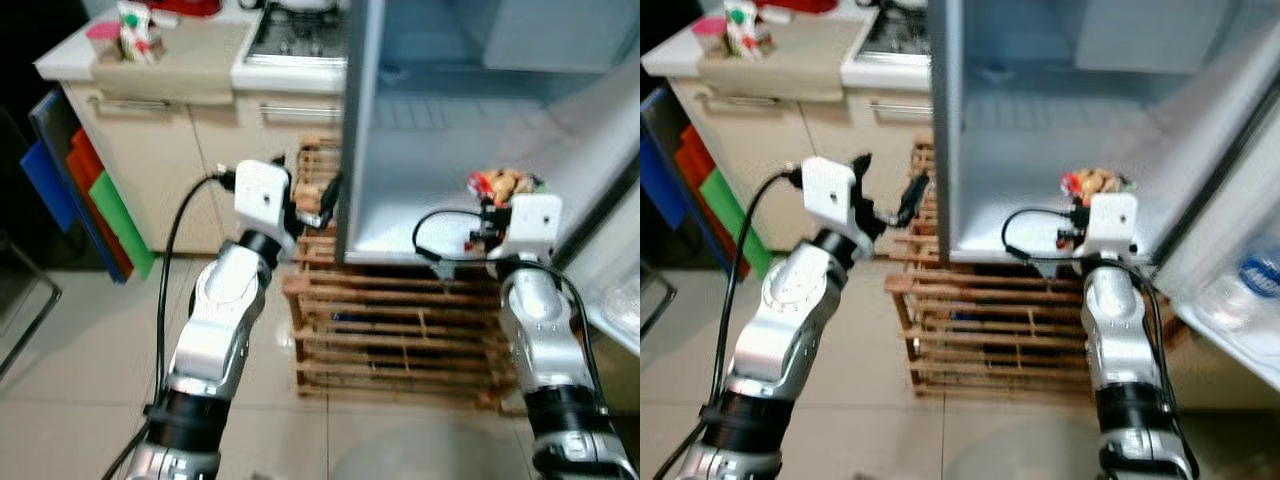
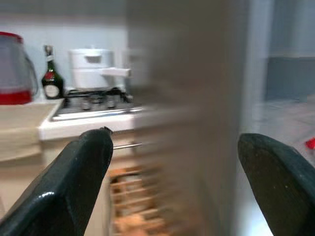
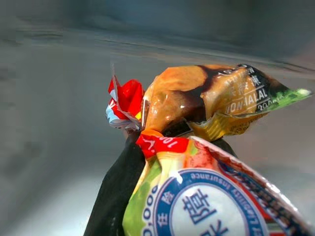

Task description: Restocking fridge

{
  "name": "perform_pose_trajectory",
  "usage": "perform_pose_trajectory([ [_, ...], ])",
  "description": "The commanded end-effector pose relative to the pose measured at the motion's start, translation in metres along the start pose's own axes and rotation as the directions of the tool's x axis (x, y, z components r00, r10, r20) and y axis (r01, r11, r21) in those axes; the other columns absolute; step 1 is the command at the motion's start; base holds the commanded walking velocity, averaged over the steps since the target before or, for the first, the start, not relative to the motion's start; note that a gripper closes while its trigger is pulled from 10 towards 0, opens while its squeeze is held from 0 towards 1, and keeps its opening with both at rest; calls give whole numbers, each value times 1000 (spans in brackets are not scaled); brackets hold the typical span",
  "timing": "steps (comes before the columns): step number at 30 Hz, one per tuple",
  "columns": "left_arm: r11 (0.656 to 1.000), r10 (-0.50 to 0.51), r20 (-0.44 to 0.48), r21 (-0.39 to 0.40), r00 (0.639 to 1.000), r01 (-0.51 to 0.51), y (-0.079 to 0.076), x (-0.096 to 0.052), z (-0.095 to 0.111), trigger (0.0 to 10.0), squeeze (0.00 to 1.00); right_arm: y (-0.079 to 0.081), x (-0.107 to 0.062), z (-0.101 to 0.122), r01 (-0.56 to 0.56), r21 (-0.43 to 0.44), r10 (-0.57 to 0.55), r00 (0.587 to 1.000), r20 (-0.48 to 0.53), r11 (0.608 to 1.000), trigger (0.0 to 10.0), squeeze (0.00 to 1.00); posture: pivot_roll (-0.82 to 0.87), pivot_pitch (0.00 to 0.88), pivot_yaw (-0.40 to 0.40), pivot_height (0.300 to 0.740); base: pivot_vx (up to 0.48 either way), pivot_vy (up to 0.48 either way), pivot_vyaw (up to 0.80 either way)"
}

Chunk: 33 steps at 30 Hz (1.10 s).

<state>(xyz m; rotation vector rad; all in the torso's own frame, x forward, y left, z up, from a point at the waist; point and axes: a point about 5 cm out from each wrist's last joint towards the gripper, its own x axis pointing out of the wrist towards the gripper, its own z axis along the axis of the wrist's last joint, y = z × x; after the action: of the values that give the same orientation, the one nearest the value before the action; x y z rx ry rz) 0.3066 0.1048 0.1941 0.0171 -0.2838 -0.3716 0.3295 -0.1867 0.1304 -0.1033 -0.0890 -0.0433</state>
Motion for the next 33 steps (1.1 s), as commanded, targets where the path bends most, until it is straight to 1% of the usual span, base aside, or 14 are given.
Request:
perform_pose_trajectory([
  [1, 999, -53, 71, -6, 996, 54, -12, 5, 15, 10000, 0, -10, 0, 3, 28, -14, -28, 999, 25, 1000, 10000, 0, -49, 0, 7, 740, 480, 0, 0],
  [4, 994, -99, 126, -38, 987, 104, -17, 4, 24, 10000, 0, -9, 0, 1, 24, -7, -24, 1000, 19, 1000, 10000, 0, -47, 0, 7, 740, 480, 0, 0],
  [7, 993, -105, 145, -45, 984, 113, -18, 4, 31, 10000, 0, -8, -2, -4, 23, 9, -23, 1000, -3, 1000, 10000, 0, -44, 0, 5, 740, 247, 0, 0],
  [12, 988, -110, 141, -88, 984, 124, -16, 8, 38, 10000, 0, -2, -12, -20, 13, 49, -9, 996, -84, 999, 10000, 0, -43, 0, 1, 740, 0, 0, 0],
  [16, 984, -149, 130, -82, 980, 161, -18, 7, 39, 10000, 0, 0, -15, -26, 10, 72, -1, 992, -123, 997, 10000, 0, -43, 0, 0, 740, 0, 0, 0],
  [17, 971, -218, 106, -75, 970, 226, -21, 4, 40, 10000, 0, 2, -16, -31, 6, 89, 8, 988, -155, 996, 10000, 0, -37, 0, -1, 740, 0, 0, 0],
  [19, 962, -256, 95, -75, 962, 263, -23, 2, 40, 10000, 0, 3, -16, -33, 5, 97, 12, 985, -170, 995, 10000, 0, -36, 0, -2, 740, 0, 0, 0],
  [21, 928, -349, 45, -124, 936, 352, -26, -7, 37, 10000, 0, 5, -19, -37, -1, 108, 22, 980, -198, 994, 10000, 0, -18, 0, -12, 740, 0, 0, 0],
  [22, 928, -349, 45, -124, 936, 352, -26, -7, 37, 10000, 0, 5, -19, -37, -1, 108, 22, 980, -198, 994, 10000, 0, -18, 0, -12, 740, 0, 0, 0],
  [27, 893, -420, -72, -210, 905, 398, -30, -17, 25, 10000, 0, 9, -20, -41, -4, 109, 27, 976, -214, 994, 10000, 0, 3, 0, -18, 740, 0, 0, 0],
  [28, 884, -453, -150, -203, 879, 421, -36, -21, 11, 10000, 0, 13, -15, -43, -9, 107, 33, 974, -223, 994, 10000, 0, 10, 0, -20, 740, 0, 0, 0],
  [29, 879, -466, -184, -210, 866, 429, -39, -23, 5, 10000, 0, 15, -13, -44, -12, 106, 36, 974, -225, 994, 10000, 0, 12, 0, -20, 740, 0, 0, 0],
  [31, 880, -469, -213, -189, 857, 435, -41, -26, -2, 10000, 0, 18, -10, -44, -17, 103, 40, 974, -224, 994, 10000, 0, 19, 1, -20, 740, 0, 0, 0],
  [33, 872, -488, -256, -184, 834, 454, -46, -29, -14, 10000, 0, 21, -3, -43, -24, 98, 45, 975, -216, 995, 10000, 0, 25, 12, -18, 740, 0, 0, 0],
])
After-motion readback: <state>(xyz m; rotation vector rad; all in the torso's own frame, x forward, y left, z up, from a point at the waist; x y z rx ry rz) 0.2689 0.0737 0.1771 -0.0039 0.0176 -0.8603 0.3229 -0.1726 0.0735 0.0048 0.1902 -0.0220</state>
